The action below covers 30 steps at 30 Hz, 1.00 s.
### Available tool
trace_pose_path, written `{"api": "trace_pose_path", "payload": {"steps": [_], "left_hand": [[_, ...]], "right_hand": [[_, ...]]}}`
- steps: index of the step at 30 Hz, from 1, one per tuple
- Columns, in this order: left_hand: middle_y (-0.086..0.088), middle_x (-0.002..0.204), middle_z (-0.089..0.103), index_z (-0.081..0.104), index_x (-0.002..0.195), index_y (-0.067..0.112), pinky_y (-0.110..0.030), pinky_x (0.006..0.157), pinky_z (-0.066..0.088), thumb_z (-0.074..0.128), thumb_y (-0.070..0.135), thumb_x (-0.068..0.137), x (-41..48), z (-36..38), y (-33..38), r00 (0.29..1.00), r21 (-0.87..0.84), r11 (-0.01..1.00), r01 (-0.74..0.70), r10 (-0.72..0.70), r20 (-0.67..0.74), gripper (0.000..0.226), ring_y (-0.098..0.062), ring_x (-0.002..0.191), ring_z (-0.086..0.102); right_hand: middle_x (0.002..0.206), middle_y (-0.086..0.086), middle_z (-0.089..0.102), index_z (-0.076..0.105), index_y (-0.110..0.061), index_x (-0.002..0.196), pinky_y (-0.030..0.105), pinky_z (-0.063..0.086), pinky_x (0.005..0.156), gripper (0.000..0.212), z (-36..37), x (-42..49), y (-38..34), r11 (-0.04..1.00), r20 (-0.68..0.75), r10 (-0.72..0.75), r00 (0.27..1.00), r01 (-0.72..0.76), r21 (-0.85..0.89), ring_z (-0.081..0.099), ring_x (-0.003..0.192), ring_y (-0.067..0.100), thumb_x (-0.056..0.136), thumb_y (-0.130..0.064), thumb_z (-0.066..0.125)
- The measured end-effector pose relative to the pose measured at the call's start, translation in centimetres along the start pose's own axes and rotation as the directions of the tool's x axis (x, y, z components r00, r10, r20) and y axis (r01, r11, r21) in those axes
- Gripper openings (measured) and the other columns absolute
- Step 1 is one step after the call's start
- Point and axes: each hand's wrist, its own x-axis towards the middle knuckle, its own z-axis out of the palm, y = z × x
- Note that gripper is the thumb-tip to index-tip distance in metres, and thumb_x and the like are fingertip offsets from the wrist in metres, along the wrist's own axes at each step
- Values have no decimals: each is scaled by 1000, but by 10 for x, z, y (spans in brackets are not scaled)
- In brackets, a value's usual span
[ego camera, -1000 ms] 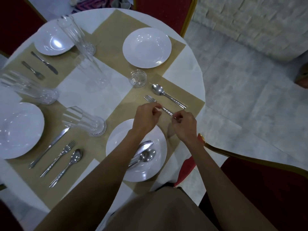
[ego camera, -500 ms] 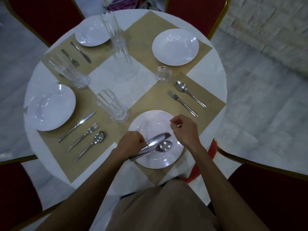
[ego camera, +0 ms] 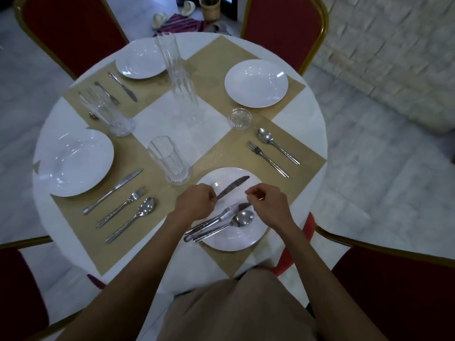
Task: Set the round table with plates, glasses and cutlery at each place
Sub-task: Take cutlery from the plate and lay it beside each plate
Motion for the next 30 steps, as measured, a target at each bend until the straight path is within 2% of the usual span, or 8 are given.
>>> {"api": "trace_pose_path", "payload": {"steps": [4, 7, 11, 15, 19, 21, 26, 30], "left_hand": [[3, 95, 70, 72, 96, 25, -30, 76, 53, 60, 34, 91, 13, -23, 36, 994, -127, 989, -78, 68, -82, 16, -17, 88, 64], [10, 85, 68, 74, 90, 26, -20, 62, 41, 64, 35, 90, 23, -42, 72, 991, -336, 934, -121, 92, -102, 13, -10, 79, 61], [2, 89, 76, 72, 83, 24, -20, 57, 45, 69, 30, 89, 37, -47, 106, 999, -692, 721, -34, 0, -49, 9, -9, 66, 65], [-1, 86, 74, 71, 83, 19, -23, 56, 47, 67, 27, 91, 51, -28, 120, 994, -800, 598, 52, -112, -19, 12, -7, 61, 63], [-4, 88, 75, 72, 96, 11, -22, 52, 49, 66, 25, 93, 62, -7, 124, 980, -842, 528, 110, -197, 4, 16, -8, 63, 67], [-6, 86, 75, 73, 89, 13, -24, 52, 52, 64, 24, 94, 65, -1, 122, 977, -821, 560, 111, -212, -12, 15, -13, 69, 71], [-6, 83, 75, 77, 88, 10, -32, 78, 55, 60, 24, 95, 69, 10, 111, 983, -381, 924, -38, -34, -181, 23, -21, 82, 70], [-6, 98, 74, 76, 101, 11, -34, 83, 55, 58, 17, 95, 78, 13, 120, 976, -179, 969, -169, 140, -168, 19, -22, 89, 68]], "right_hand": [[93, -16, 73, 76, -24, 94, 15, 47, 76, 10, 0, -2, -4, 999, 100, 43, 994, -45, 16, 65, 86, -2, 90, -27, 68], [98, -12, 74, 76, -23, 101, 21, 50, 79, 16, -5, -3, -9, 995, 124, 60, 990, -68, 66, 67, 87, 4, 93, -30, 65], [86, -13, 75, 78, -23, 91, 13, 46, 56, 15, -26, -2, -10, 959, 56, 108, 993, -119, 257, 64, 64, 0, 93, -23, 63], [88, -6, 76, 78, -21, 92, 15, 46, 54, 20, -51, 0, -5, 920, 68, 123, 990, -139, 367, 63, 63, 3, 97, -31, 61], [81, 0, 76, 77, -17, 93, 12, 45, 52, 7, -64, 9, 4, 919, 85, 110, 990, -134, 372, 60, 58, 1, 91, -18, 71], [75, -4, 74, 76, -22, 87, 12, 45, 52, 9, -68, 18, 10, 924, 68, 131, 989, -146, 353, 58, 55, -1, 89, -14, 72], [82, -8, 72, 77, -24, 95, 18, 47, 64, 10, -72, 45, 28, 948, 60, 180, 982, -189, 254, 61, 67, 1, 90, -17, 71], [96, -5, 73, 77, -22, 99, 20, 47, 69, 11, -67, 59, 43, 959, 82, 220, 972, -231, 162, 67, 89, 12, 89, -22, 73]]}}
